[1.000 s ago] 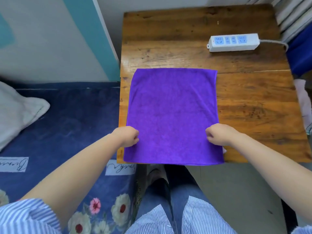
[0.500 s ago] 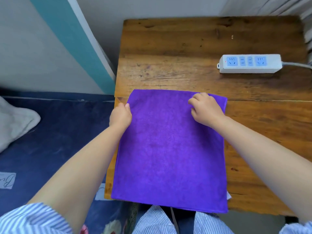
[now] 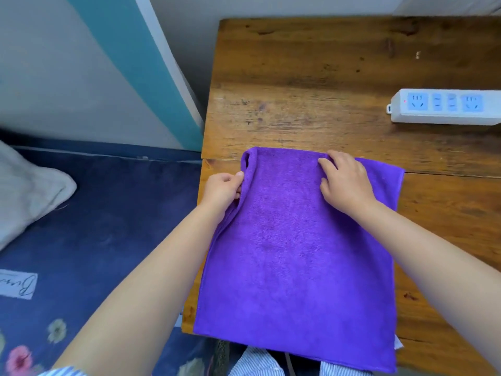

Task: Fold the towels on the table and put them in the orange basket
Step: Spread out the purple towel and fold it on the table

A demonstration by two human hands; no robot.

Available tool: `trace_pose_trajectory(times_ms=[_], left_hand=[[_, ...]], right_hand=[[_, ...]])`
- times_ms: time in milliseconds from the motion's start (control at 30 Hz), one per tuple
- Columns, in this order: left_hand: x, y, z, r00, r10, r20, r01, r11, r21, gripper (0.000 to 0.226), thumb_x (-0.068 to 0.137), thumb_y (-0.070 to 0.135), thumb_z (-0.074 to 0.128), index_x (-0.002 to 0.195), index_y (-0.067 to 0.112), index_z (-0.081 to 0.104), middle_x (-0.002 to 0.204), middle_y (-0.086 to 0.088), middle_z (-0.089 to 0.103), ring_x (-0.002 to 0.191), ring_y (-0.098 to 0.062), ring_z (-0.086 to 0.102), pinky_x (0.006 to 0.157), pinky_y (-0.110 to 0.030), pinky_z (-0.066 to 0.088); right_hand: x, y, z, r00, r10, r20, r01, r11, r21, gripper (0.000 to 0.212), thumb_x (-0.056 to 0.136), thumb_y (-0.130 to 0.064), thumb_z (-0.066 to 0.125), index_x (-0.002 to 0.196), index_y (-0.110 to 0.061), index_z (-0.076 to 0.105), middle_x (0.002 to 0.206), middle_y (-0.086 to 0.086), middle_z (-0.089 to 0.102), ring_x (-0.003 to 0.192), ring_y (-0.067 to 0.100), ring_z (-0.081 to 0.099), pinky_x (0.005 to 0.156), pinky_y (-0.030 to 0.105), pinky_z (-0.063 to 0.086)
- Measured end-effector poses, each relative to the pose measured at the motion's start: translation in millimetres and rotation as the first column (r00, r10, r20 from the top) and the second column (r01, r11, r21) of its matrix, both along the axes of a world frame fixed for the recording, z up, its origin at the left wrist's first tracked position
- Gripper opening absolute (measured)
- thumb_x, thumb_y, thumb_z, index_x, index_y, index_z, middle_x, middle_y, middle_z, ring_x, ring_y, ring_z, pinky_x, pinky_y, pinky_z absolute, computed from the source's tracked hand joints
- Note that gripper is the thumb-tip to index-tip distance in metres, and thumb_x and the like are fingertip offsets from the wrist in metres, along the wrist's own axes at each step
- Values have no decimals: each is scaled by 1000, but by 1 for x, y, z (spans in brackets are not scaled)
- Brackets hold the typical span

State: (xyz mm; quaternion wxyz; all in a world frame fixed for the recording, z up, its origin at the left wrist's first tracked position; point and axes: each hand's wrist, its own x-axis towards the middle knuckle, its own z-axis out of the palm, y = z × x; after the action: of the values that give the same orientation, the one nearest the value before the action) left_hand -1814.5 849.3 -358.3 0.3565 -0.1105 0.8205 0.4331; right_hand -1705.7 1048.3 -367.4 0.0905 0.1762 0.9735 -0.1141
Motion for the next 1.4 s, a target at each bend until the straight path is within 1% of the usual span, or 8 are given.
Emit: trace_pose_trajectory(times_ms=[133,333,467,767,967,1100,1267,1400], left_hand=[[10,4,6,979,-150,-137,138,986,-95,15,85,12,59,71,10,64,79,-9,67,75,-20,56,73,-26,43],[25,8,5,881,-393,-263,347,915,-205,18,88,8,52,97,4,67,103,-10,68,99,-23,60,81,-24,42],[18,-1,3,803,-429,-414,297,890,-346,16,87,10,51,101,6,59,107,-10,60,98,-26,55,76,-28,40],[3,-4,-2,653,-674,-344,500,726,-472,24,88,20,53,110,9,53,112,-8,60,105,-26,55,80,-34,42],[-5,-6,13,751,-461,-472,383,887,-257,28,85,-1,44,110,-1,56,110,-16,57,102,-26,51,77,-19,30],[-12,-17,21,736,-457,-499,428,886,-179,32,82,-10,40,111,-1,51,105,-13,48,92,-18,42,73,-13,28],[-24,-22,6,616,-653,-442,541,758,-365,18,86,-4,42,97,-2,57,111,-16,49,99,-33,51,84,-40,45],[-31,-17,-6,596,-740,-313,528,654,-542,24,90,14,49,110,6,59,118,-12,51,110,-31,50,84,-37,45]], right_hand=[[1,-1,5,1000,16,15,-16,1000,-19,40,81,-3,52,121,4,52,132,24,46,123,37,42,96,47,35],[5,11,7,995,93,28,-91,993,-81,41,77,3,58,118,8,55,131,28,48,123,41,43,99,50,37],[4,11,7,995,96,-30,-98,992,-83,35,67,9,67,101,12,62,115,33,57,109,49,53,85,56,46],[3,3,4,998,61,-23,-62,997,-43,35,72,6,62,106,12,59,120,31,55,115,44,50,90,53,43],[5,3,4,998,66,-3,-66,997,-38,36,76,4,56,111,12,56,126,30,50,120,43,46,94,52,38],[4,2,3,997,82,-10,-82,996,-34,34,72,8,57,106,14,57,120,33,53,112,46,50,89,53,42],[3,3,3,995,90,-30,-90,996,-7,33,71,7,58,104,14,58,118,33,54,109,46,52,86,53,43],[5,4,2,993,105,-50,-106,994,-2,32,67,9,62,98,15,59,111,35,57,102,49,56,81,54,46]])
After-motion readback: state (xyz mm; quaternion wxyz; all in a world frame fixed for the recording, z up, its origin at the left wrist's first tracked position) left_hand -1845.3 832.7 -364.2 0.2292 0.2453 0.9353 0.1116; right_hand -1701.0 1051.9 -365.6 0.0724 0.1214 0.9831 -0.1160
